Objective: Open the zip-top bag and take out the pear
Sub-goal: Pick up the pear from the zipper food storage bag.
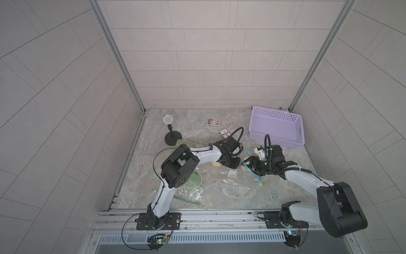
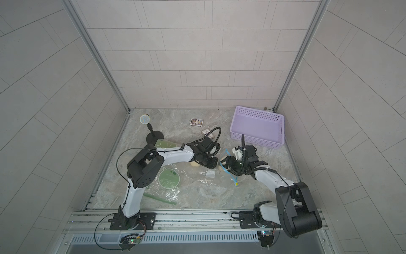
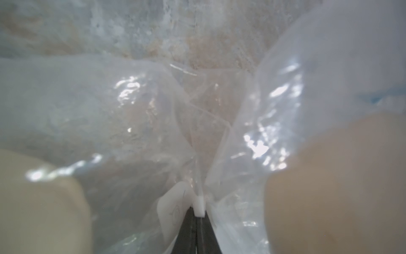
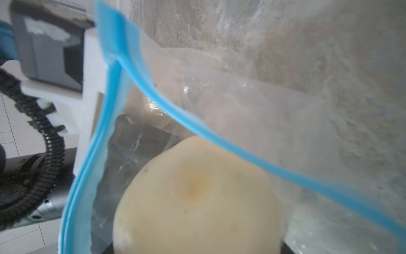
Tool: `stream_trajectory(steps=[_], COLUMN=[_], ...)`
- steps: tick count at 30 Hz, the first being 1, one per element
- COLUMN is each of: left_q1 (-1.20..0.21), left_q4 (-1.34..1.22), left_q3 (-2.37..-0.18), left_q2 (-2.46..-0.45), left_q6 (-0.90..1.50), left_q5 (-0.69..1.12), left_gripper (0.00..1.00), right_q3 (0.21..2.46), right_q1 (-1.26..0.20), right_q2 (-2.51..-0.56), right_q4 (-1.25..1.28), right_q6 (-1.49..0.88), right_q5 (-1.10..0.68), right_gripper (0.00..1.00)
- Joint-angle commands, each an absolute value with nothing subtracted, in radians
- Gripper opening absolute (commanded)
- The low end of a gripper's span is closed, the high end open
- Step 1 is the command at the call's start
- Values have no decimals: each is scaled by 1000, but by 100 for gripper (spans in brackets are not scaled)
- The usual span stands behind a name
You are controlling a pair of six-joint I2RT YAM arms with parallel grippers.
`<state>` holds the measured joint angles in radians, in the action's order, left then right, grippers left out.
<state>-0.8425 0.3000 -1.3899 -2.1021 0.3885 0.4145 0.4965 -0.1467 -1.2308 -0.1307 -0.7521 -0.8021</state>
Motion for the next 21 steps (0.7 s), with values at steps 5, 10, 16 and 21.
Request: stream_trajectory(steps=[5,10,16,21], left_q1=[-808,-809,-810,-810], left_q4=[415,407,405,402], left_q3=[-1328,-1325,-1321,-1318], left_q2=[-2142,-2134,-2125,-2119], left_q6=[388,393,396,397], left_q5=[300,304,302,300], left_gripper=[6,6,6,7], right_q3=[455,424,400,389], right_q1=[-87,-84,-82,-78], right_q2=[-1135,-1104,-1112,-1059], right_q4=[-341,-348,-355,-398], right_q6=[-668,-663,-647,-637], right_q5=[-830,-831,-833,-821], right_gripper=[68,71,67,71])
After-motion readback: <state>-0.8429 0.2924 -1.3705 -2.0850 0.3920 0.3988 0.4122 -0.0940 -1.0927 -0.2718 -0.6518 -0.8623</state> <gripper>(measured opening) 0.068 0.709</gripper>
